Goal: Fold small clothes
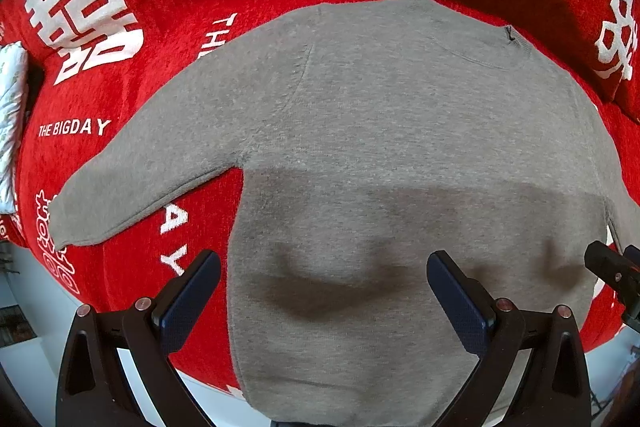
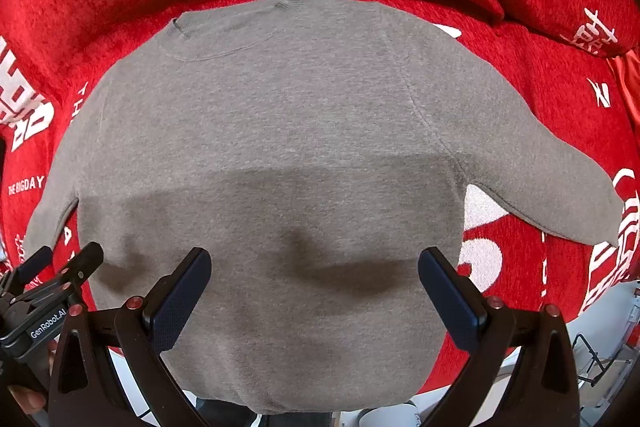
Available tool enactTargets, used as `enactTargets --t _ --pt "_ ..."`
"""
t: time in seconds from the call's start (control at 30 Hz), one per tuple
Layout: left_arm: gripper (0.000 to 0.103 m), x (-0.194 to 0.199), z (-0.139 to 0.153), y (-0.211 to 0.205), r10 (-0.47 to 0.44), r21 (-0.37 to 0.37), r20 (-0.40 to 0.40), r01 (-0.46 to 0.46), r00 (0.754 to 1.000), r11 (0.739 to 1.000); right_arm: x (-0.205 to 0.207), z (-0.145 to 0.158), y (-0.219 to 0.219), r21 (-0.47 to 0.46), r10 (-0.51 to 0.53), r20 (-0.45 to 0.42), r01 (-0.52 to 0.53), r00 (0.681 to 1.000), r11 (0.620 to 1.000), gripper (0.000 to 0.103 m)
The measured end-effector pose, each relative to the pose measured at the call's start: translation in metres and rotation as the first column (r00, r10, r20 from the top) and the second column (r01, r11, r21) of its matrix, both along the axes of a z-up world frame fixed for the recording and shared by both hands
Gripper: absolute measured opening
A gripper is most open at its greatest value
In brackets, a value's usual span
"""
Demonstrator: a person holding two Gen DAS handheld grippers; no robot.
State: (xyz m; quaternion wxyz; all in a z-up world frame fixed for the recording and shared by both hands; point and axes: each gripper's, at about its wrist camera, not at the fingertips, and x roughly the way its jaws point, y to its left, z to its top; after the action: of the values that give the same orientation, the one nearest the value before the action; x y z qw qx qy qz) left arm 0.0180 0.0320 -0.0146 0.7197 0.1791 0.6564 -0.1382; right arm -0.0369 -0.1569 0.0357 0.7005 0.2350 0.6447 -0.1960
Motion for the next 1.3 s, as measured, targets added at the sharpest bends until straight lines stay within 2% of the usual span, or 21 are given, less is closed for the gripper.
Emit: enactTargets --t 0.6,0.83,1.07,1.23,1.3 --pt "0.103 0.002 0.000 0.008 0.008 -0.020 -0.008 -0.008 1.000 1.000 0.005 0.005 0.009 -0.026 0.012 -0.002 -0.012 1.000 1.000 0.103" --pt "0.103 0.012 -0.004 0.029 0.063 -0.038 -0.027 -0.064 0.998 0.997 0.017 0.009 0.031 -0.086 0.087 0.001 -0.086 0.996 0.993 0.103" --pt "0.103 0.029 -0.017 0.092 0.175 -0.076 -0.045 -0.178 0.984 0.981 0.040 -0.001 0.080 -0.024 0.168 0.012 -0.168 0.986 0.986 0.103" --pt "0.103 0.043 -0.031 0.166 0.303 -0.104 -0.033 -0.304 0.953 0.947 0.059 -0.013 0.123 0.003 0.253 -0.002 -0.253 0.967 0.967 0.103" --pt "0.103 0.050 -0.038 0.202 0.364 -0.123 -0.013 -0.362 0.931 0.924 0.067 -0.016 0.139 0.011 0.284 -0.005 -0.284 0.959 0.959 0.103"
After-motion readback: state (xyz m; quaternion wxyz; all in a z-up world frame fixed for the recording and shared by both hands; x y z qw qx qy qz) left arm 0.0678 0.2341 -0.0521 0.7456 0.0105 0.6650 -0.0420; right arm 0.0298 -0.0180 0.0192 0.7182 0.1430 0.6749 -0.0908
